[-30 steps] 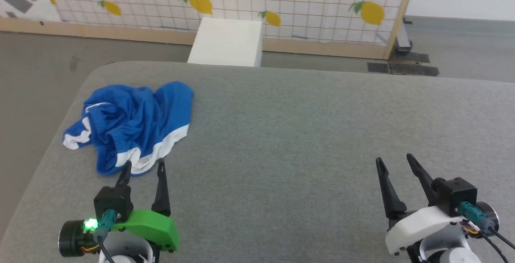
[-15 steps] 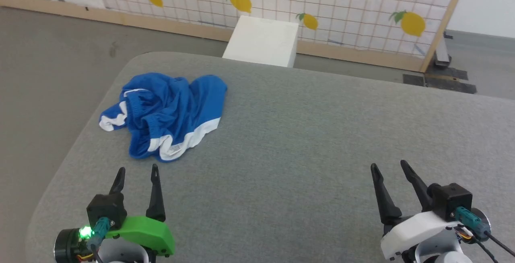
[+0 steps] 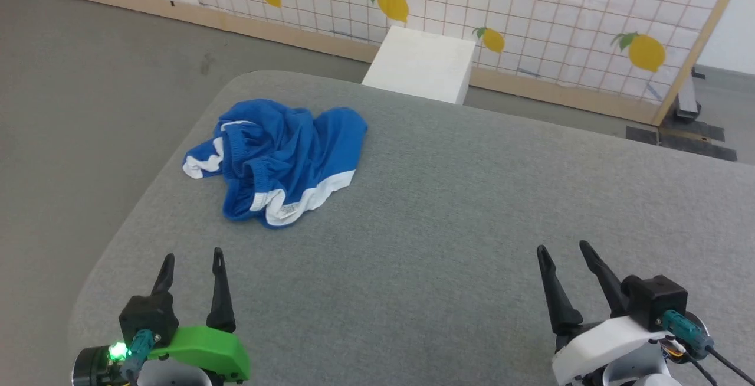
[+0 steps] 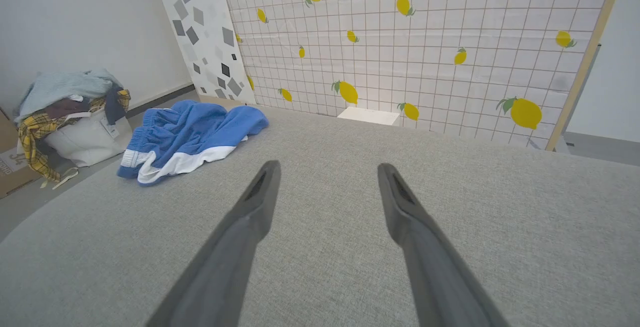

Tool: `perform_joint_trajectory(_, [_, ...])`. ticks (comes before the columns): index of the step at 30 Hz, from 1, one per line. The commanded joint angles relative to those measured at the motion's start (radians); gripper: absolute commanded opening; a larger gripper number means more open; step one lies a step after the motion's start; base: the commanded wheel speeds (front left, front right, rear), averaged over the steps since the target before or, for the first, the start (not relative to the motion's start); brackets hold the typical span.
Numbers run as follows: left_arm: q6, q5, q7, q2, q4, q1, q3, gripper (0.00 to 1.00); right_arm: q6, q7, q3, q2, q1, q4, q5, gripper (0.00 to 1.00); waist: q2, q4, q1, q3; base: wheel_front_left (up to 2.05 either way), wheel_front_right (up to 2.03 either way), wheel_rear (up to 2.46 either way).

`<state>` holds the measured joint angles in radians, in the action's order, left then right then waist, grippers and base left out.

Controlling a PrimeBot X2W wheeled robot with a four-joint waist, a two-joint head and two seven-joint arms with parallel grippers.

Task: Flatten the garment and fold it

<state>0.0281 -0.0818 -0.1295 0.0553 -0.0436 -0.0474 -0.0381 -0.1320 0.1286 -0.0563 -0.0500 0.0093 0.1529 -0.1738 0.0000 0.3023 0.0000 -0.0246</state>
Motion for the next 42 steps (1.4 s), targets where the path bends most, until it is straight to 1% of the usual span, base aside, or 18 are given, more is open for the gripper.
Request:
perform_joint_trajectory(1, [0.005, -0.006, -0.012, -0.003, -0.001, -0.017, -0.004, 1.00, 0.001, 0.012, -0.004, 0.000, 0.018, 0.010, -0.012, 1.00, 0.0000, 0.011, 0.0000, -0.004, 0.00, 0.00, 0.00])
perform_joint_trajectory(33, [0.028, -0.029, -0.077, -0.004, -0.013, -0.060, -0.016, 1.00, 0.001, 0.074, -0.021, 0.000, 0.038, 0.084, -0.081, 1.00, 0.0000, 0.131, 0.0000, -0.023, 0.00, 0.00, 0.00])
perform_joint_trajectory(41, [0.028, -0.019, -0.094, 0.004, -0.027, -0.063, -0.018, 1.00, 0.001, 0.086, -0.018, 0.000, 0.042, 0.097, -0.085, 1.00, 0.0000, 0.155, 0.0000, -0.024, 0.00, 0.00, 0.00])
perform_joint_trajectory(42, [0.034, -0.013, -0.096, 0.004, -0.021, -0.068, -0.014, 1.00, 0.001, 0.087, -0.017, 0.000, 0.043, 0.098, -0.077, 1.00, 0.0000, 0.158, 0.0000, -0.024, 0.00, 0.00, 0.00])
